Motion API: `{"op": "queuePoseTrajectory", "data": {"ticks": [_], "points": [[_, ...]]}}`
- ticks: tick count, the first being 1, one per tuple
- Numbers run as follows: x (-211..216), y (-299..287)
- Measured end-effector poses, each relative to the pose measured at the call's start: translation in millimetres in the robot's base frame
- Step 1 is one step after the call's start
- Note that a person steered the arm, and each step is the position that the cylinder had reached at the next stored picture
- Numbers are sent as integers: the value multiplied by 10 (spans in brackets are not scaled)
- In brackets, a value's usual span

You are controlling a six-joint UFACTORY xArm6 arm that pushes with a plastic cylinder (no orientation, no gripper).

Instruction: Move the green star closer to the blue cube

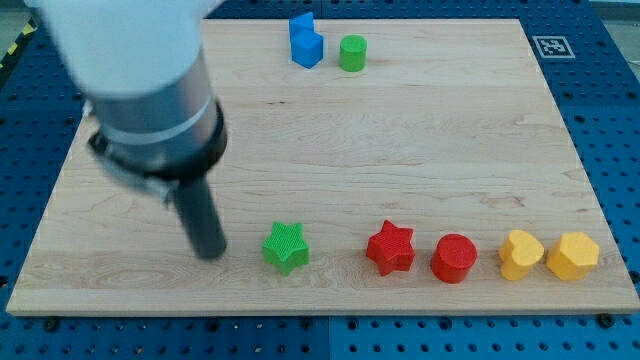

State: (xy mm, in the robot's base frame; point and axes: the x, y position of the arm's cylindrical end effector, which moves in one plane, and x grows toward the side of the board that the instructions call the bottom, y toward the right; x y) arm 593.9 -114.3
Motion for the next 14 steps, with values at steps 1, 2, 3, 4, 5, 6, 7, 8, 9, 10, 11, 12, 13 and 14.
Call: {"op": "queuePoseTrajectory", "data": {"ticks": [1, 2, 3, 4, 5, 6, 7, 8, 9, 10, 11, 12, 13, 14], "points": [[238, 236], [237, 240], [162, 611], [-12, 954], [-160, 1011], [-167, 748], [-175, 632], [-223, 632], [-382, 632], [-459, 729], [-476, 914], [-639, 1006], [-894, 1014], [-1231, 1067]]}}
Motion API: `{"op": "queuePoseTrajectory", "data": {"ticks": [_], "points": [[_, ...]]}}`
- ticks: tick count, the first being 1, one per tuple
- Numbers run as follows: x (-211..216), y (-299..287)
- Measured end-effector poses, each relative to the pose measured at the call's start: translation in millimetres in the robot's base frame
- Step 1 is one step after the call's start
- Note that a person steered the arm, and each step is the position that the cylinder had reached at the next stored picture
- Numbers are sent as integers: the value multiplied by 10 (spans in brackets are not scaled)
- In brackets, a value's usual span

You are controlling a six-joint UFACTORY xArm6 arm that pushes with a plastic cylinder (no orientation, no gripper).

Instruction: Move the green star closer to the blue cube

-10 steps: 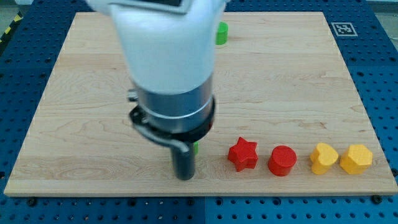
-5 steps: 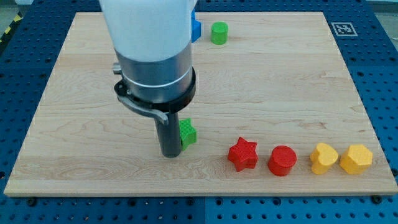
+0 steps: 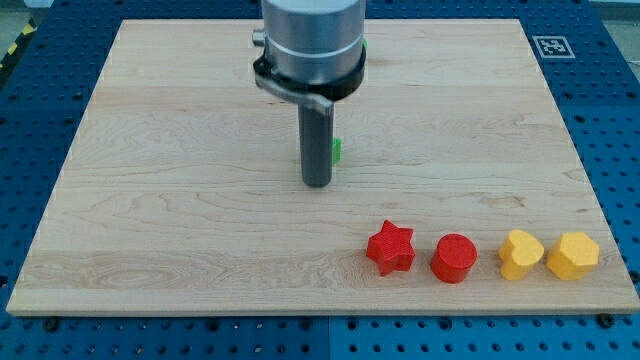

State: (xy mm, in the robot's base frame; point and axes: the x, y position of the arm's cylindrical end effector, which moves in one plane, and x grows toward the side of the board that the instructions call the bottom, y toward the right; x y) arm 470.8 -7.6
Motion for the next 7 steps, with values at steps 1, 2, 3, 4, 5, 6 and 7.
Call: {"op": "queuePoseTrajectory", "data": {"ticks": [1, 2, 3, 4, 5, 6, 7], "points": [[-421, 100], [-837, 246], [-1214, 385], [-1431, 420], [-1499, 419], [-1503, 418], [-1563, 417]]}}
